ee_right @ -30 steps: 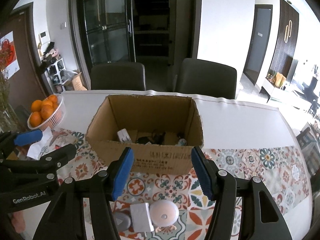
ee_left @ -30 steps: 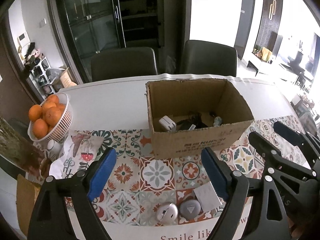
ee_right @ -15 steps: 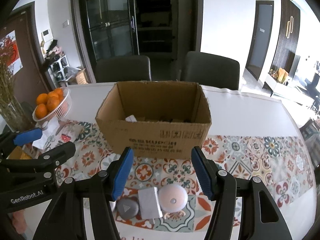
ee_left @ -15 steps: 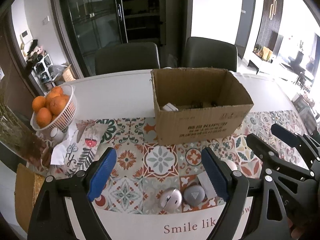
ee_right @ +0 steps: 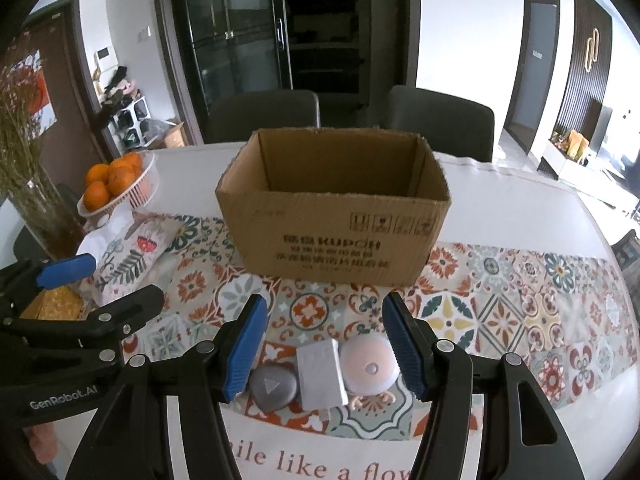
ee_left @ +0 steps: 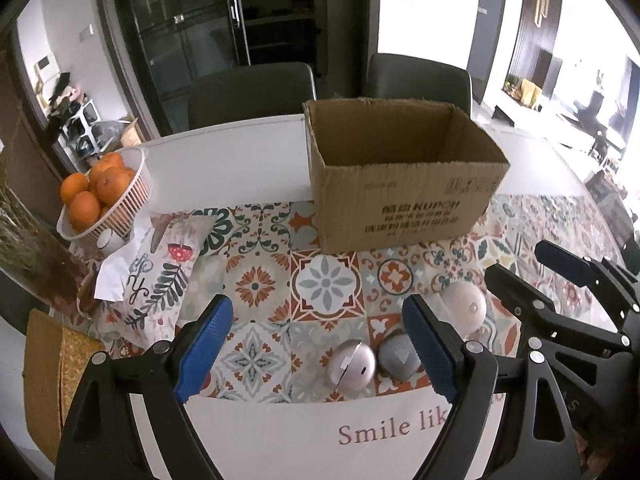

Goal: Organize rigid objects
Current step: 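Withdraw both open tools from the box toward the remaining items, then grasp the silver round speaker with the left tool while the right tool grasps the white USB charger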

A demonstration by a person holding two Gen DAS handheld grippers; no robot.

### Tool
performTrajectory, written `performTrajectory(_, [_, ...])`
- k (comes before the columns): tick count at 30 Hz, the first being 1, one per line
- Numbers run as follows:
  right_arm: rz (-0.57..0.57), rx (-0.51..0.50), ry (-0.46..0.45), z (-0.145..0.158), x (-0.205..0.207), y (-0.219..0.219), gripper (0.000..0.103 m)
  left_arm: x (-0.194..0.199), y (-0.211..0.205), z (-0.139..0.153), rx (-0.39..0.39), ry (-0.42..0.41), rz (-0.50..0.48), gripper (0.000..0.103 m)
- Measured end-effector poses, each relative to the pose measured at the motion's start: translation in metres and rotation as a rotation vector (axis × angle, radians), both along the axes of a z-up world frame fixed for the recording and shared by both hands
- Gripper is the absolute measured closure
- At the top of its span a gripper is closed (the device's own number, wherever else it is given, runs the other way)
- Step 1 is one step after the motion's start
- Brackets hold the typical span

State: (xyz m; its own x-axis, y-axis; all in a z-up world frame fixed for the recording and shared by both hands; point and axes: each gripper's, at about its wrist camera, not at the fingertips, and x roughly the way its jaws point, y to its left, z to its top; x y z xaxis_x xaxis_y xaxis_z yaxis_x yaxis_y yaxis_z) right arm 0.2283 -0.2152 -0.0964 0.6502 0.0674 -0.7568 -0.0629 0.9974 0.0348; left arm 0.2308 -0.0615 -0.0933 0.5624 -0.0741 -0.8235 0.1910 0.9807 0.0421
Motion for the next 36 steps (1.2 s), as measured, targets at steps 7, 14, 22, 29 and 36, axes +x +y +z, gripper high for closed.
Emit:
performTrajectory(7, [0.021, -0.008, 0.037, -0.016, -0.006, 0.009, 0.042, -0.007, 0.006, -0.018, 0.028, 0.027, -0.025, 0.016])
performTrajectory(14, [0.036, -0.002, 0.09, -0.038, -0.013, 0.016, 0.042, -0.015, 0.007, -0.034, 0.064, 0.039, -0.064, 0.016])
performTrajectory(22, [0.024, -0.009, 0.163, -0.065, -0.022, 0.016, 0.042, -0.018, 0.003, -0.062, 0.072, 0.089, -0.119, 0.016])
performTrajectory(29, [0.003, -0.013, 0.216, -0.086, -0.024, 0.012, 0.042, -0.015, -0.004, -0.084, 0.078, 0.139, -0.173, 0.017])
performTrajectory(36, [-0.016, -0.027, 0.268, -0.105, -0.023, 0.009, 0.042, -0.009, -0.011, -0.107, 0.057, 0.208, -0.229, 0.019])
